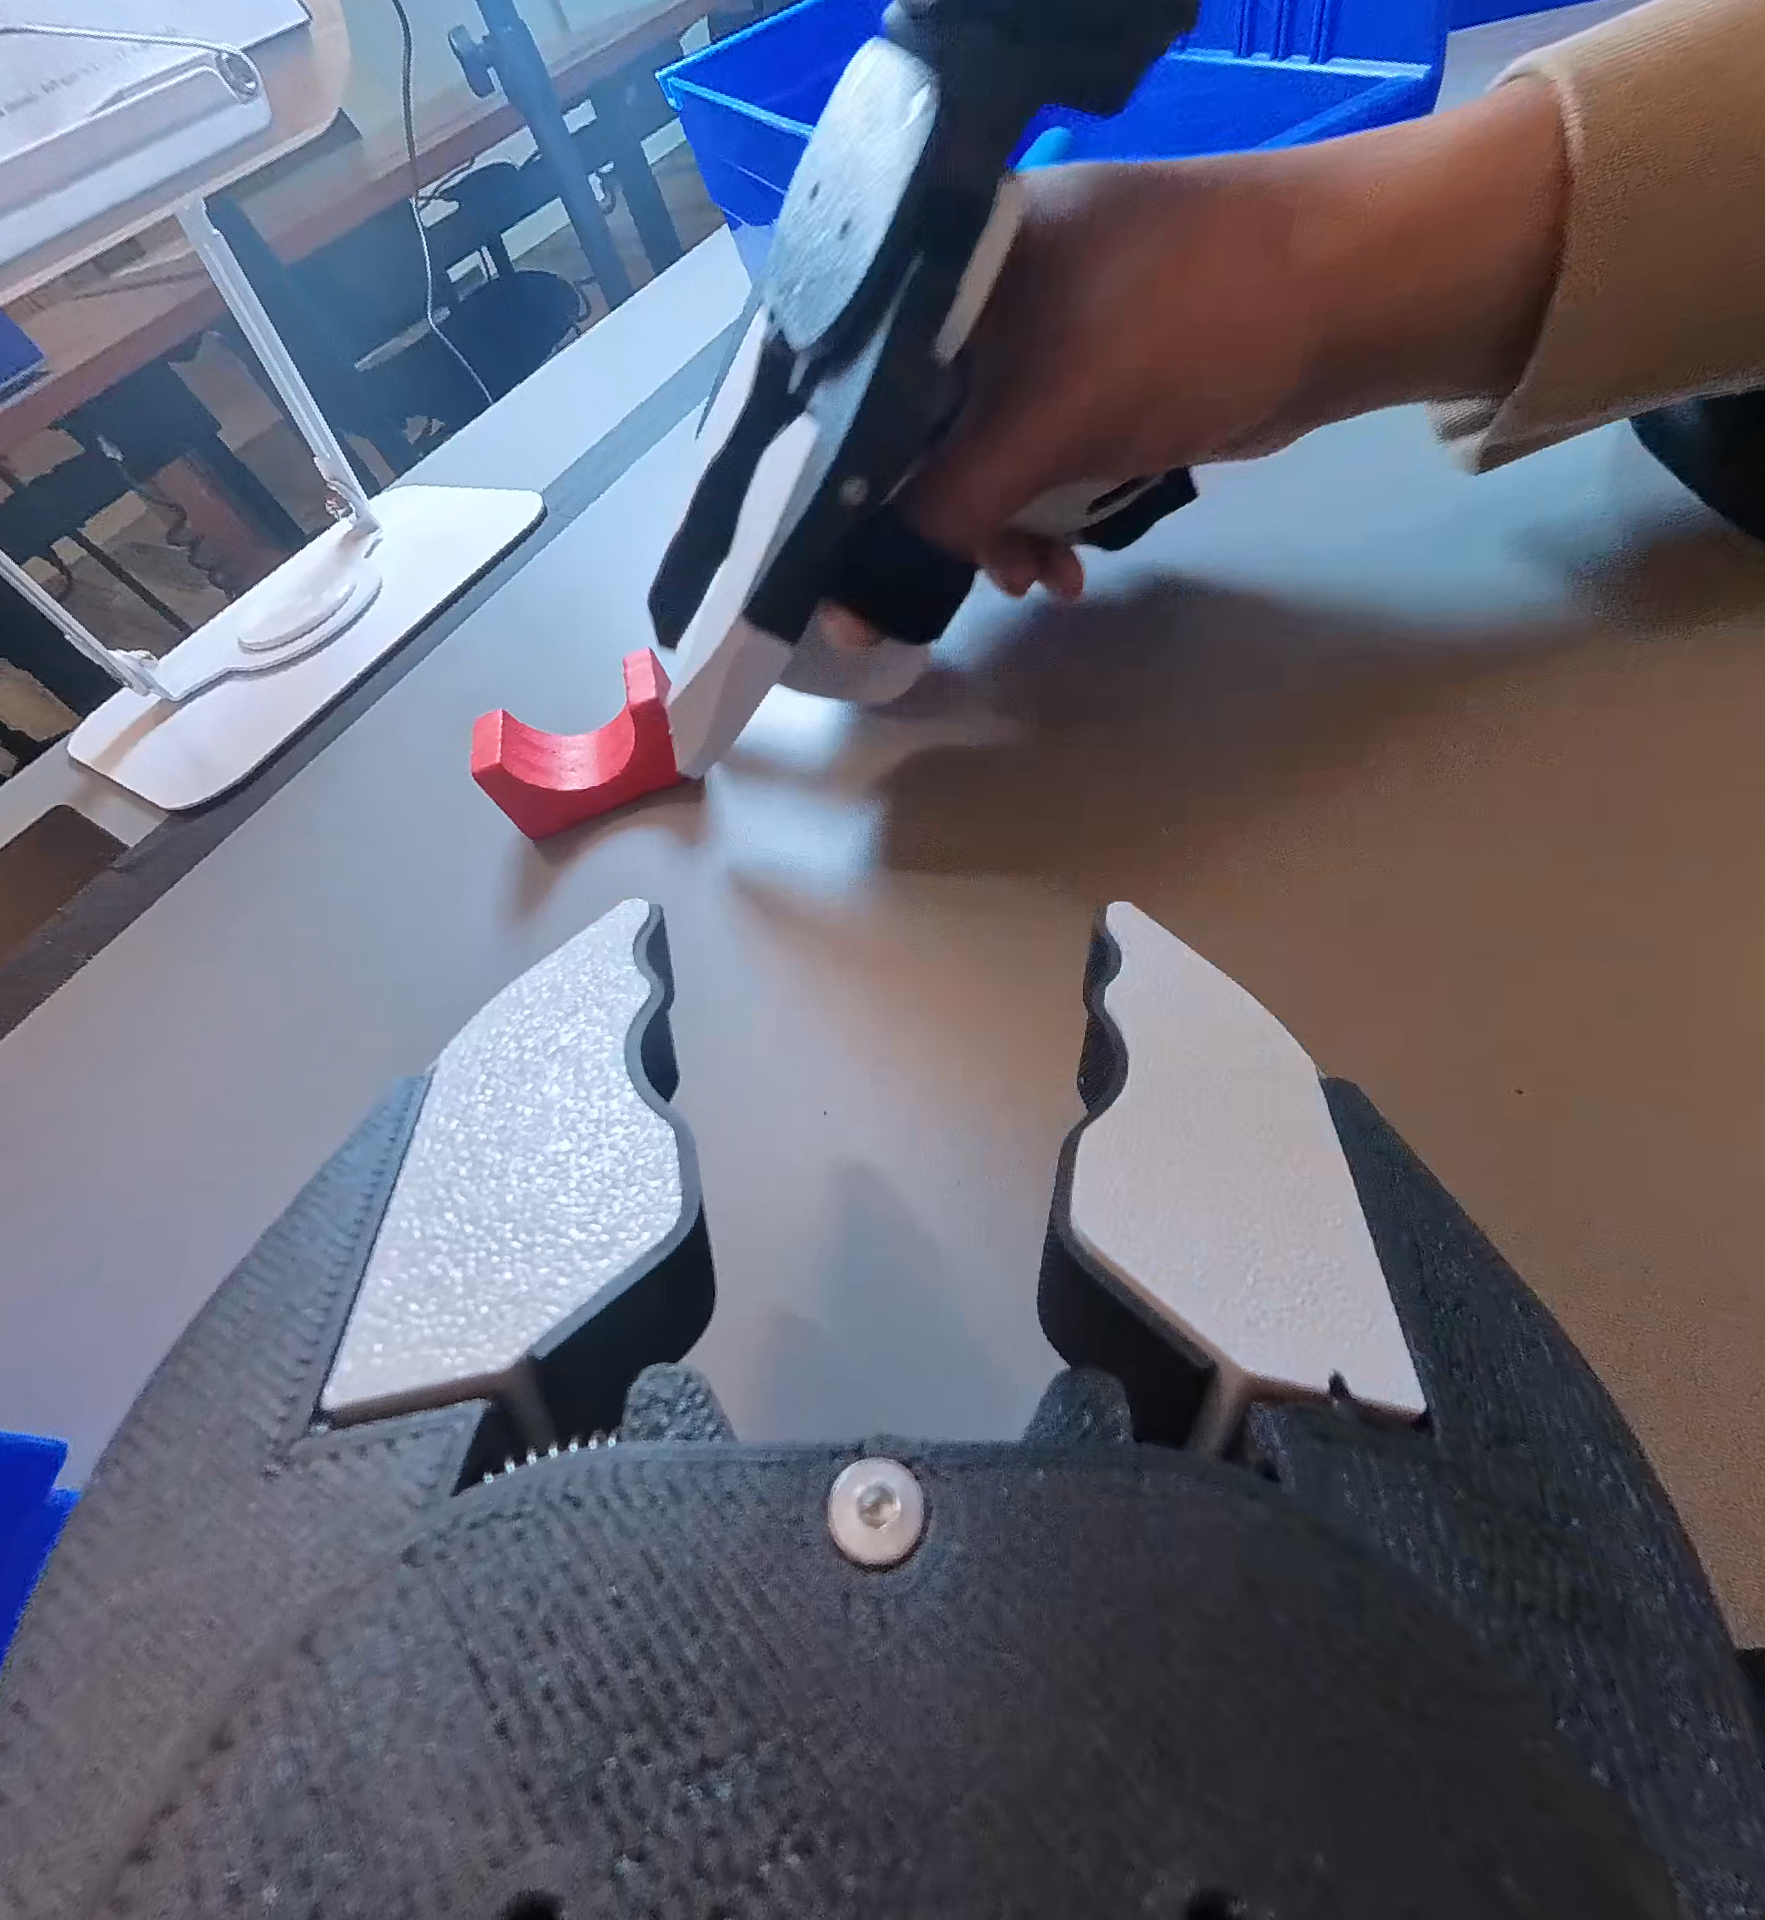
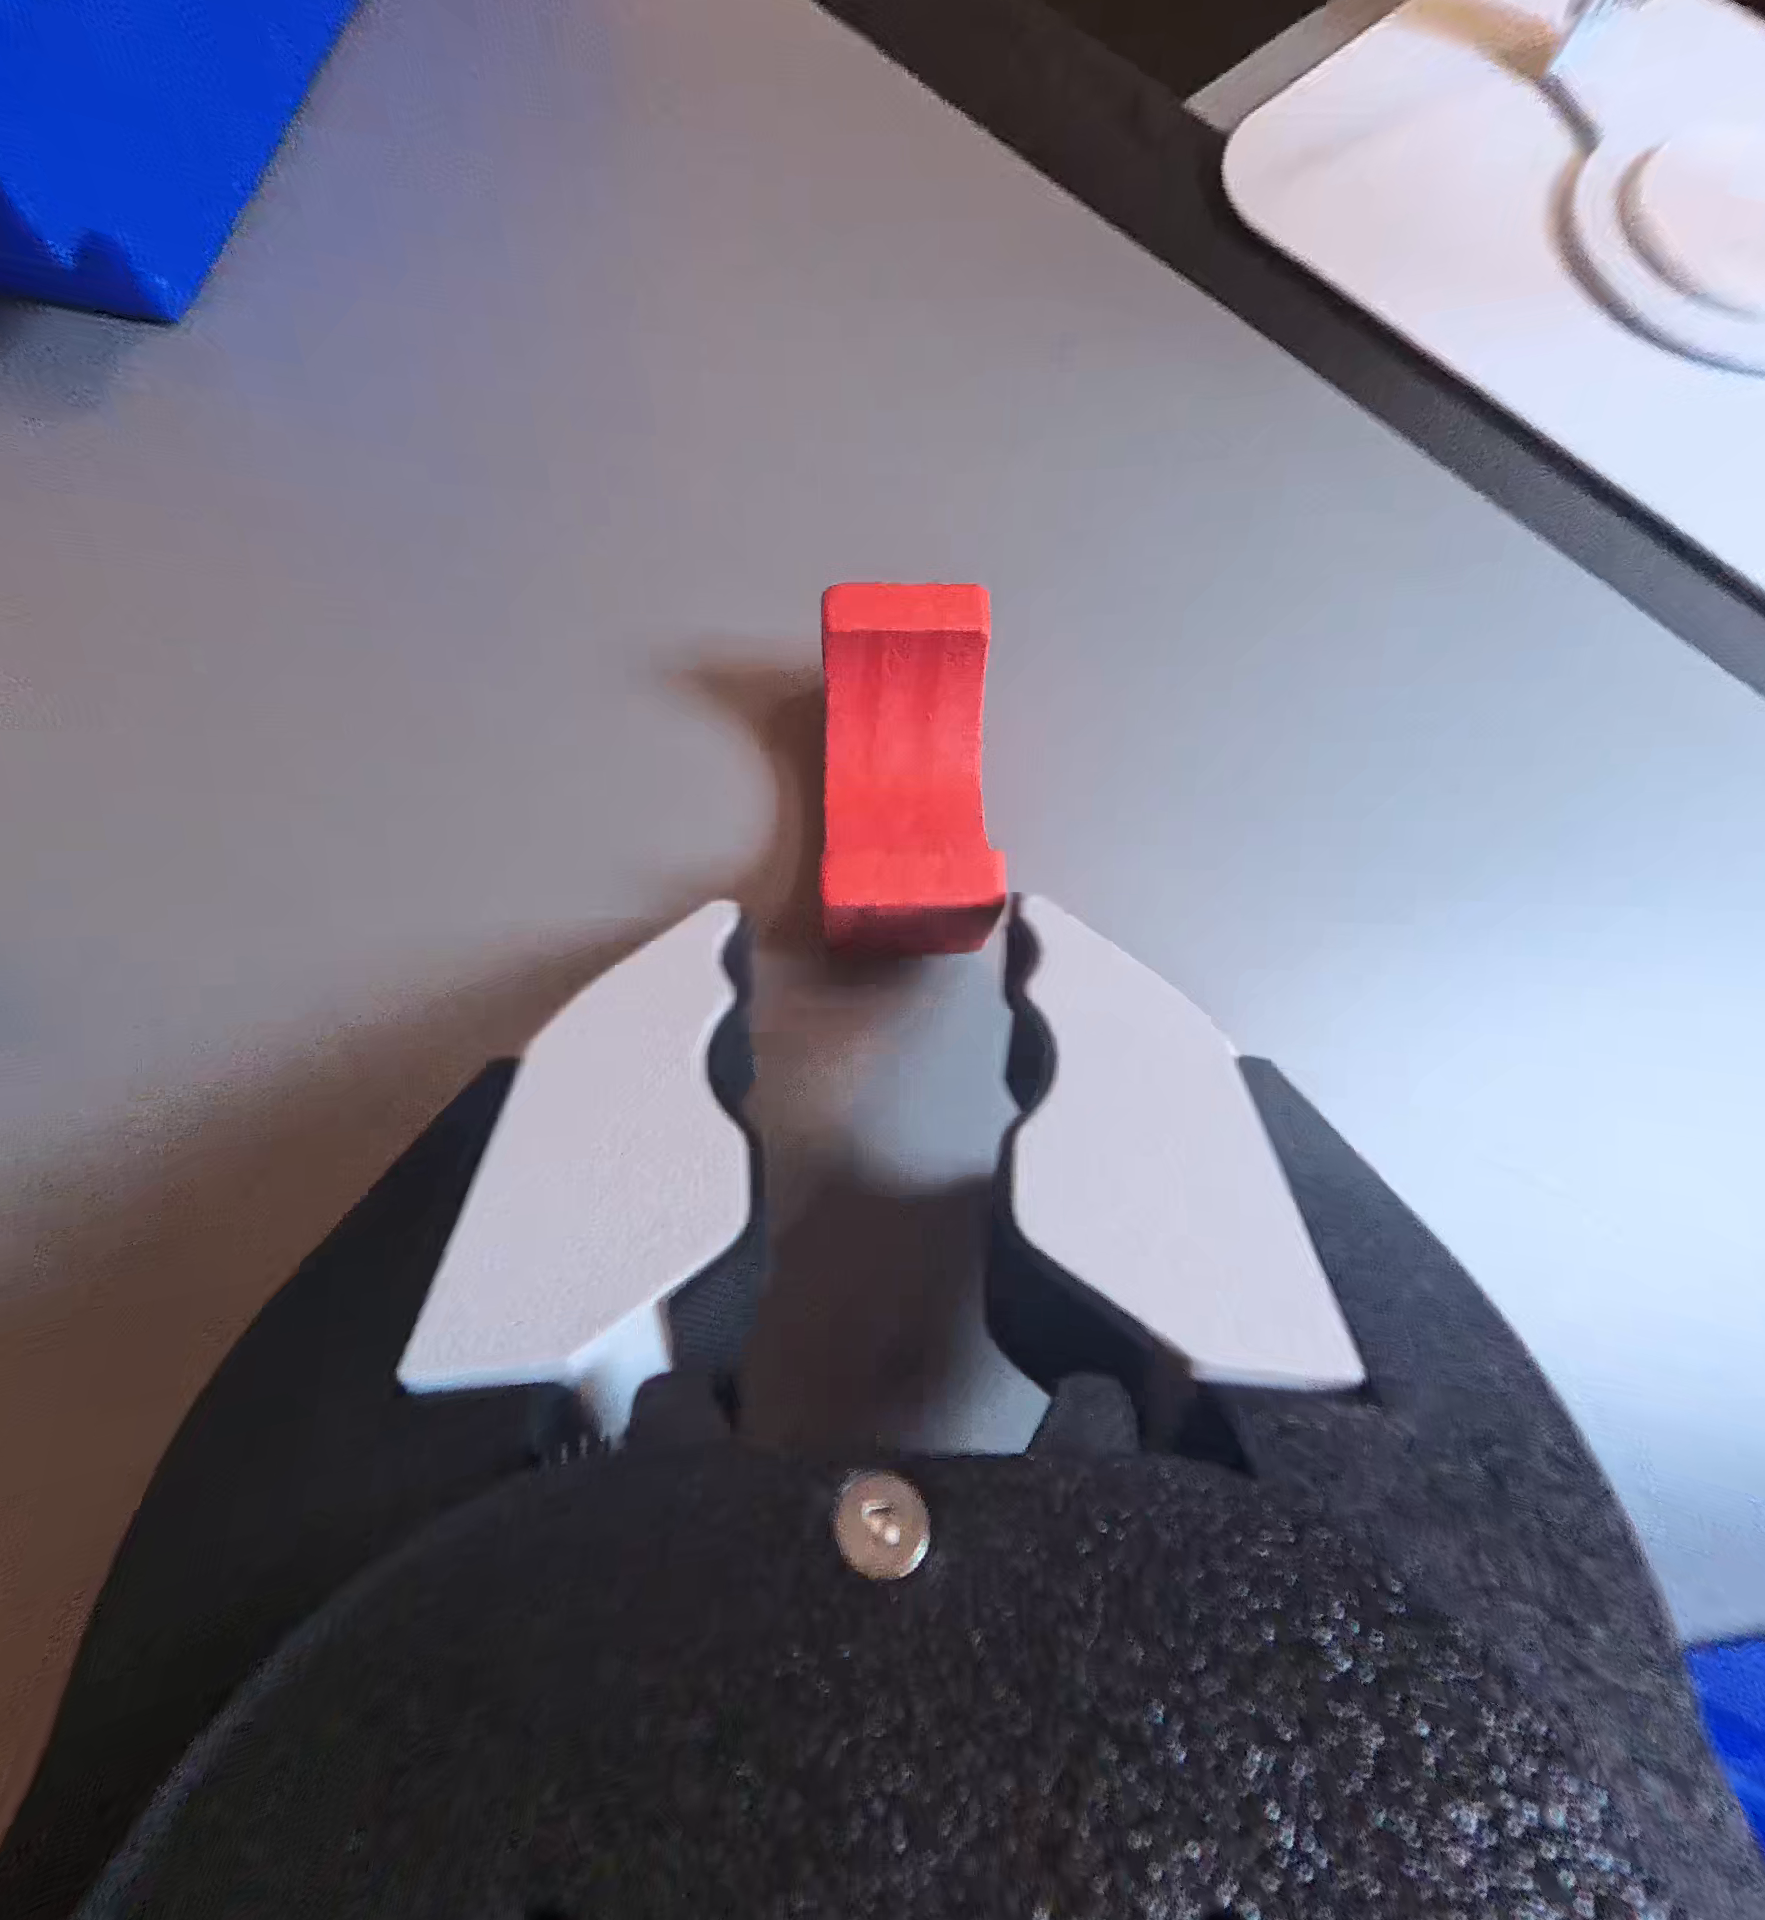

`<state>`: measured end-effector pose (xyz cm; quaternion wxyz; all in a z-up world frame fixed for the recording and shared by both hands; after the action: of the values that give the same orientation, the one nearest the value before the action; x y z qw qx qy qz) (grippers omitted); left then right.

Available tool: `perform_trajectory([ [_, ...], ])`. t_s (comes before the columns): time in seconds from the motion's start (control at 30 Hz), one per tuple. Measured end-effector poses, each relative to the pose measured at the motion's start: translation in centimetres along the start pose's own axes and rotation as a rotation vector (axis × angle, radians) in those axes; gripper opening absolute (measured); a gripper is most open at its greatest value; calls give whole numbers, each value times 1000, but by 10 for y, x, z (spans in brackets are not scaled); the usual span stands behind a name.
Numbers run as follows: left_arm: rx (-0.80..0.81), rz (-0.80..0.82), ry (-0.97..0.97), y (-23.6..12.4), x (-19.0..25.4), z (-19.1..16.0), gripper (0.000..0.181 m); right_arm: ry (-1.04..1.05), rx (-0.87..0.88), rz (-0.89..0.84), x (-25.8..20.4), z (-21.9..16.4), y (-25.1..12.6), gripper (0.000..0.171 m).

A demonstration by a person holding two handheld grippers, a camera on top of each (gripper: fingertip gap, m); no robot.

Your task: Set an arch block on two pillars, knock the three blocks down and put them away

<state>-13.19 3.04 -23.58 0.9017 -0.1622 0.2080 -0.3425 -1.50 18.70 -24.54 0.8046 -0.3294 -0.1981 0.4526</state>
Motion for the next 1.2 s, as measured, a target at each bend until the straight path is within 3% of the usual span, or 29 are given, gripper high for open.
perform_trajectory([
  [0.03, 0, 1, 5, 0, 0, 0, 77, -8, -25, 1, 1, 1, 7, 33],
  [0.13, 1, -5, 11, 0, 1, 0, 76, -28, 53, 12, 2, 10, -3, 32],
  [0.23, 3, -6, 22, -1, 2, 0, 76, -45, 251, -97, 15, 28, -58, 32],
  [0.33, 1, -8, 25, -1, 3, 0, 76, -9, 361, -340, 52, 30, -128, 32],
  [0.47, -9, -11, 27, 1, 3, -1, 75, 162, 247, -618, 121, -10, -188, 31],
  [0.6, -14, -13, 4, 3, 1, -3, 74, 280, 40, -767, 164, -53, -203, 31],
  [0.73, -13, -13, -5, 3, -1, -3, 73, 284, 62, -848, 169, -55, -215, 30],
  [1.03, -5, -22, -11, 1, 0, -2, 71, 124, 400, -643, 135, -20, -218, 44],
  [1.2, 14, -7, -1, -4, -3, 1, 58, 118, 562, -401, 110, -13, -216, 14],
])
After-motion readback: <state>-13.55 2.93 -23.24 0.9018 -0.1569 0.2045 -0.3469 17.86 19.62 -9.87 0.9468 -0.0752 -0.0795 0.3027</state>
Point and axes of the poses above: each gripper's, where its closed fingertips meet, y out along the fingers, z out of its top, x = y × z across the jaws, the point moved 8 cm from there along -y, back along the fingers, and after that the axes turned 4 degrees about -x, right-handed, at the moved point
